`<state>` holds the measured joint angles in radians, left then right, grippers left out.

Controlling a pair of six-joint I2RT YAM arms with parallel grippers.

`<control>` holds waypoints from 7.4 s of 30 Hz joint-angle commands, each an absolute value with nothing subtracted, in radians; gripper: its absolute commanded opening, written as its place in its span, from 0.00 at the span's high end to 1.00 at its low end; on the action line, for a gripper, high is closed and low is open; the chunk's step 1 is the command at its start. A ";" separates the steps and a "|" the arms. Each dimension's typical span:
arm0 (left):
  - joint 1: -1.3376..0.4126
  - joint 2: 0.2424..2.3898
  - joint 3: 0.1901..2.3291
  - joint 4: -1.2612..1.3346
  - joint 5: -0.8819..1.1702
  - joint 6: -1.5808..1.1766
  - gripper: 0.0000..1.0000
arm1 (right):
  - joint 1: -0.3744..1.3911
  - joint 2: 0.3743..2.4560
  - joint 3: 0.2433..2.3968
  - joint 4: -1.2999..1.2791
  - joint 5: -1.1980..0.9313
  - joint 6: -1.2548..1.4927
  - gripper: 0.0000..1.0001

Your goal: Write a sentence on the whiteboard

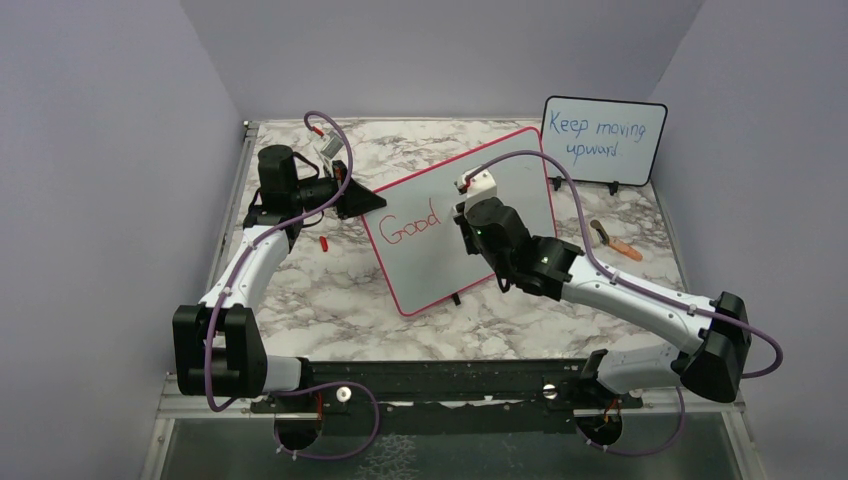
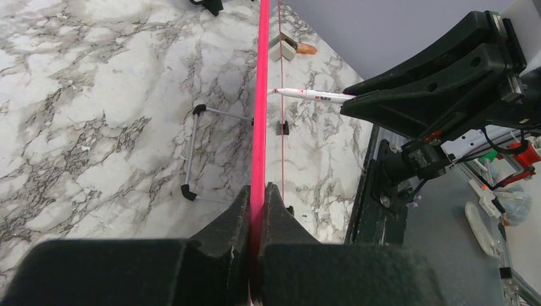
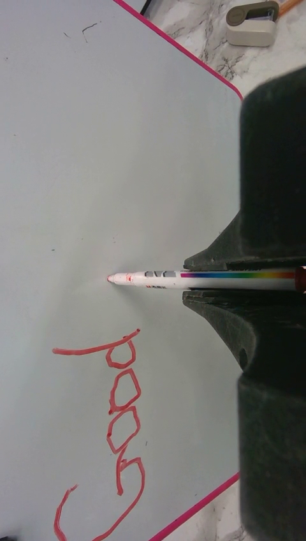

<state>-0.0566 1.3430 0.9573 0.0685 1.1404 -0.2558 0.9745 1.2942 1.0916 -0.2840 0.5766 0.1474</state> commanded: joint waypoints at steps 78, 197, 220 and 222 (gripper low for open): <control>-0.088 1.376 0.951 0.002 1.140 -0.160 1.00 | 0.919 1.299 1.093 -0.287 0.501 0.132 0.99; -0.089 1.375 0.953 -0.021 1.137 -0.158 1.00 | 0.876 1.240 1.038 -0.368 0.468 0.160 0.99; -0.089 1.375 0.951 -0.023 1.139 -0.158 1.00 | 0.877 1.233 1.062 -0.285 0.508 0.137 0.99; -0.089 1.375 0.951 -0.023 1.140 -0.158 1.00 | 0.877 1.235 1.066 -0.278 0.512 0.132 0.99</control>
